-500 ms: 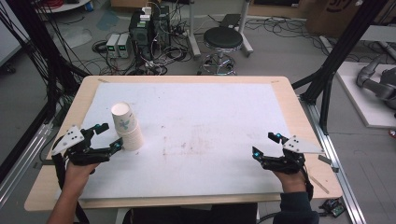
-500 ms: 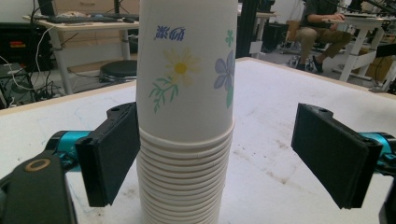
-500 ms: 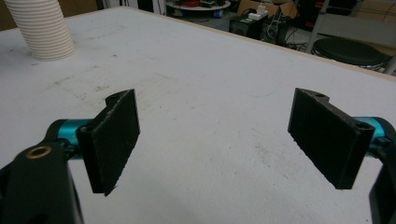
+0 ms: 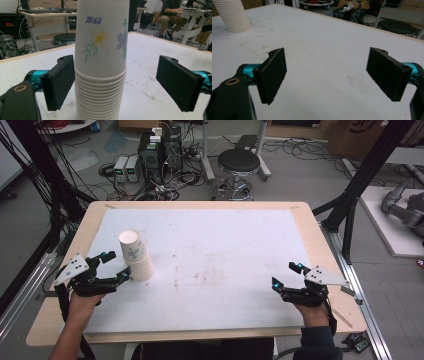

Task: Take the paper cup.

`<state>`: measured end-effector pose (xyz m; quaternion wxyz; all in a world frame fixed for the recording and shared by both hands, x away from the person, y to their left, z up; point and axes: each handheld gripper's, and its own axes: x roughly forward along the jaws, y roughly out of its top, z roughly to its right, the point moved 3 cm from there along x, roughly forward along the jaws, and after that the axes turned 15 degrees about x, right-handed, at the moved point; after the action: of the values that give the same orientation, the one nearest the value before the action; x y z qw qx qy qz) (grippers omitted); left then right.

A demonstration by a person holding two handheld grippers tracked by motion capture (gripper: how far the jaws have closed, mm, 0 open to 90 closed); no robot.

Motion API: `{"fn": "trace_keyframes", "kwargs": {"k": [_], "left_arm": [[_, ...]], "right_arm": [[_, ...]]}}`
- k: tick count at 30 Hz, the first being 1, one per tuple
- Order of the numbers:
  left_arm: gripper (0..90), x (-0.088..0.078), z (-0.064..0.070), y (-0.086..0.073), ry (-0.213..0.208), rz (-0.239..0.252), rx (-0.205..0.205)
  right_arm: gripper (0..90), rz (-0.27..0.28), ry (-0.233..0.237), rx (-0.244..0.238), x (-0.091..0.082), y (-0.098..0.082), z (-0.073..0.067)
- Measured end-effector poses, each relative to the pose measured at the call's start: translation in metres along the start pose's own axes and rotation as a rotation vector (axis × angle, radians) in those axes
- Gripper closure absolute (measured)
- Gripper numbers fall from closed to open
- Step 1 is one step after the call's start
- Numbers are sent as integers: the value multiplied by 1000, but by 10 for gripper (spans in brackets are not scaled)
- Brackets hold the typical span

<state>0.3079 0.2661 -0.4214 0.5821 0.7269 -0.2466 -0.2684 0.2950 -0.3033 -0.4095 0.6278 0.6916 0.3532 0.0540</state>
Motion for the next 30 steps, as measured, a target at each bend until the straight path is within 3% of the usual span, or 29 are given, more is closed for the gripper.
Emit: {"fn": "trace_keyframes", "kwargs": {"k": [14,30], "left_arm": [[156,-1,2,8,2,19,-17],[156,-5,4,32,1,33,-18]], "right_arm": [[168,-8,3,-3,0,0,-5],[168,-19,10,-10,4,1,-7]]}}
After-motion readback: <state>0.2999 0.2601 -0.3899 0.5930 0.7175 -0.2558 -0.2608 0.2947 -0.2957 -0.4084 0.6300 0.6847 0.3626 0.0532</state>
